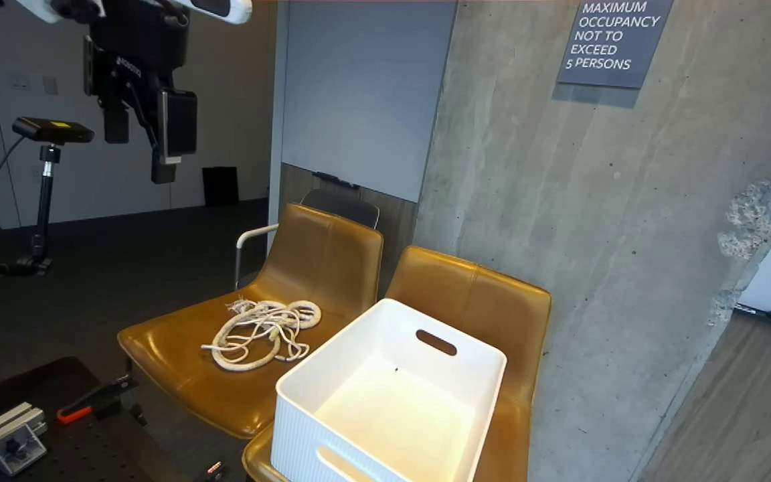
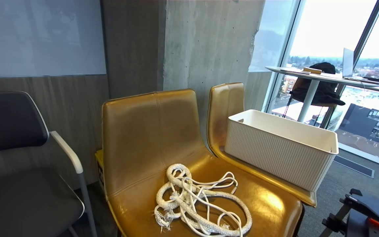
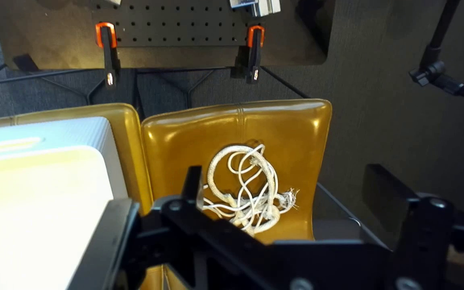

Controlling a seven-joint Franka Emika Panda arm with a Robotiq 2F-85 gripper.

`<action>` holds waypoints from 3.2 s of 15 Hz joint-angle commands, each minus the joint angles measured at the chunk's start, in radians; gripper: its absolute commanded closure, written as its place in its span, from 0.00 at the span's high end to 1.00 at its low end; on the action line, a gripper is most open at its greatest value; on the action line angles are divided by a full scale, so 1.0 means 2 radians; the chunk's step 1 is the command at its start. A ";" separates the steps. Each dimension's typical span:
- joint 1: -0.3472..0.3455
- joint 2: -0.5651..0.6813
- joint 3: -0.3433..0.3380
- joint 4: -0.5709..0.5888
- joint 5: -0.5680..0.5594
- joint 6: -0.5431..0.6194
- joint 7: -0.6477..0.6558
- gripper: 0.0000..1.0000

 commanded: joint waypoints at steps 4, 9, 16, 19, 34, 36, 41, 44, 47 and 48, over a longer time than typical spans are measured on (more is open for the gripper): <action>0.060 0.148 0.110 0.075 -0.014 0.140 -0.010 1.00; 0.077 0.307 0.167 0.172 -0.101 0.196 -0.024 1.00; 0.081 0.516 0.177 0.284 -0.236 0.270 -0.066 1.00; 0.086 0.572 0.172 0.291 -0.278 0.306 -0.072 1.00; 0.088 0.777 0.161 0.324 -0.294 0.417 -0.081 1.00; 0.091 0.805 0.160 0.345 -0.292 0.415 -0.082 1.00; 0.086 0.865 0.155 0.397 -0.286 0.402 -0.087 0.75; 0.081 0.864 0.154 0.400 -0.282 0.393 -0.089 0.57; 0.077 0.852 0.153 0.392 -0.281 0.389 -0.087 0.34; 0.076 0.847 0.153 0.390 -0.281 0.388 -0.087 0.28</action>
